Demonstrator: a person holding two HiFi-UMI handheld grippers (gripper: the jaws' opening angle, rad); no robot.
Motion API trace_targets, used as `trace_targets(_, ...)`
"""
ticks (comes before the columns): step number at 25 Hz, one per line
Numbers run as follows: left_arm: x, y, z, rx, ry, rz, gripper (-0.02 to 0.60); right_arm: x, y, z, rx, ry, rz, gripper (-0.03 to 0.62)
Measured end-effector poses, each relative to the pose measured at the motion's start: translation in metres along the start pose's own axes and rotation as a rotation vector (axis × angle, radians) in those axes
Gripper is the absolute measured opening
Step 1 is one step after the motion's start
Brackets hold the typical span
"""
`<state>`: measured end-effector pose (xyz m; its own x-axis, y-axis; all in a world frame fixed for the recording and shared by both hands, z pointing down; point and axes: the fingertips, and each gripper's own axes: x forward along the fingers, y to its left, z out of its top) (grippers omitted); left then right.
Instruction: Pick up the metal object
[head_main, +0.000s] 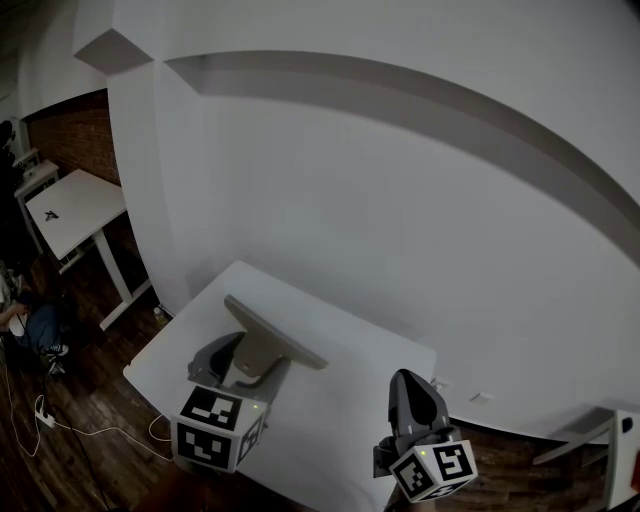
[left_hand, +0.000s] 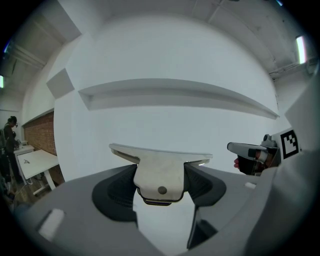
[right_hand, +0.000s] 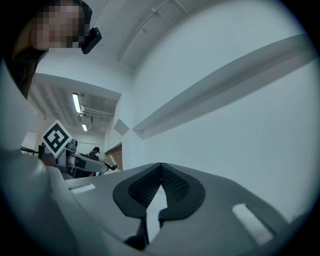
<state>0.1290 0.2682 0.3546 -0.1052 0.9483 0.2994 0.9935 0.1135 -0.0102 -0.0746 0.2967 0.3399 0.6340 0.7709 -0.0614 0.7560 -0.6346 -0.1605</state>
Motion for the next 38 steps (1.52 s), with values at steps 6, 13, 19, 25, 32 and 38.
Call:
trace_targets(6, -0.0019, -0.0019, 0.0021, 0.0, 0.0, -0.003, 0.29, 0.0004, 0.0005, 0.0039, -0.005, -0.003, 0.001, 0.012)
trace_targets(13, -0.0024, -0.0026, 0.0028, 0.006, -0.004, 0.006, 0.29, 0.0009, 0.0025, 0.0007, -0.069, 0.012, 0.008, 0.011)
trace_targets(19, -0.003, -0.0033, 0.0026, 0.01, 0.001, 0.008, 0.29, -0.0002, 0.0022, 0.0031, -0.024, 0.006, 0.021, 0.012)
trace_targets(25, -0.0041, -0.0042, 0.0042, 0.012, -0.003, 0.011, 0.29, -0.0021, -0.0019, 0.0068, -0.012, -0.012, 0.012, 0.012)
trace_targets(32, -0.006, -0.0029, 0.0059, 0.016, -0.007, 0.019, 0.29, -0.0032, -0.0048, 0.0077, -0.002, -0.017, 0.001, 0.012)
trace_targets(38, -0.0095, -0.0022, 0.0075, 0.019, -0.013, 0.024, 0.29, -0.004, 0.0008, 0.0058, -0.049, -0.002, 0.008, 0.012)
